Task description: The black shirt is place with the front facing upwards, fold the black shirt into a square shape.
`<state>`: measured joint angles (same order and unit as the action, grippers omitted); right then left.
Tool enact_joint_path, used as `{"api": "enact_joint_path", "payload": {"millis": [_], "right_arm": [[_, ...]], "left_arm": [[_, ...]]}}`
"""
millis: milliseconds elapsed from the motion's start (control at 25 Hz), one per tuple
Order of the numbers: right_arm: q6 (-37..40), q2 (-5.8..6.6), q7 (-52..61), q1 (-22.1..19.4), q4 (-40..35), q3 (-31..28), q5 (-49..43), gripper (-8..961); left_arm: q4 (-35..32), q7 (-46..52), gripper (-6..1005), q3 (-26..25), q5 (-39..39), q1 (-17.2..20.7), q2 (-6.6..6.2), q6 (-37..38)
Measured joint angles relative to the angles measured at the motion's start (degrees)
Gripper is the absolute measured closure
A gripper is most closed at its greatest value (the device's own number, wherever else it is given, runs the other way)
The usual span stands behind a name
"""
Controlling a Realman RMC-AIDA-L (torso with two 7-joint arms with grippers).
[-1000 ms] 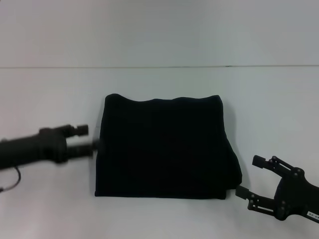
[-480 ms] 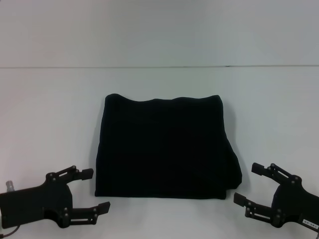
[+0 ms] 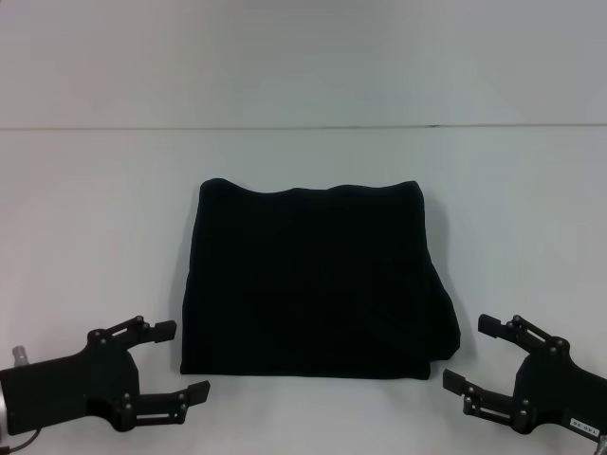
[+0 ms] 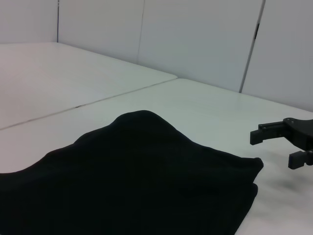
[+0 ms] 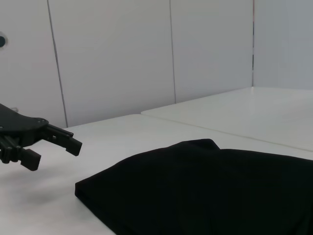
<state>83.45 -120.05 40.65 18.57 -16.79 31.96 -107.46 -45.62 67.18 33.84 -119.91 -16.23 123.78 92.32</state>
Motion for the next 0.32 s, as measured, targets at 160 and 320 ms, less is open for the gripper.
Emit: {"api": "enact_joint_path", "payload": {"millis": [160, 320], "right_arm": [[-0.2, 0.0, 0.0, 0.0, 0.0, 0.0, 0.0, 8], [-0.2, 0.0, 0.0, 0.2, 0.3, 0.0, 0.2, 8]], "left_arm": [[0.0, 0.0, 38, -0.1, 0.1, 0.0, 0.02, -0.3], [0.0, 0.0, 38, -0.2, 0.1, -0.1, 0.04, -0.5]]}}
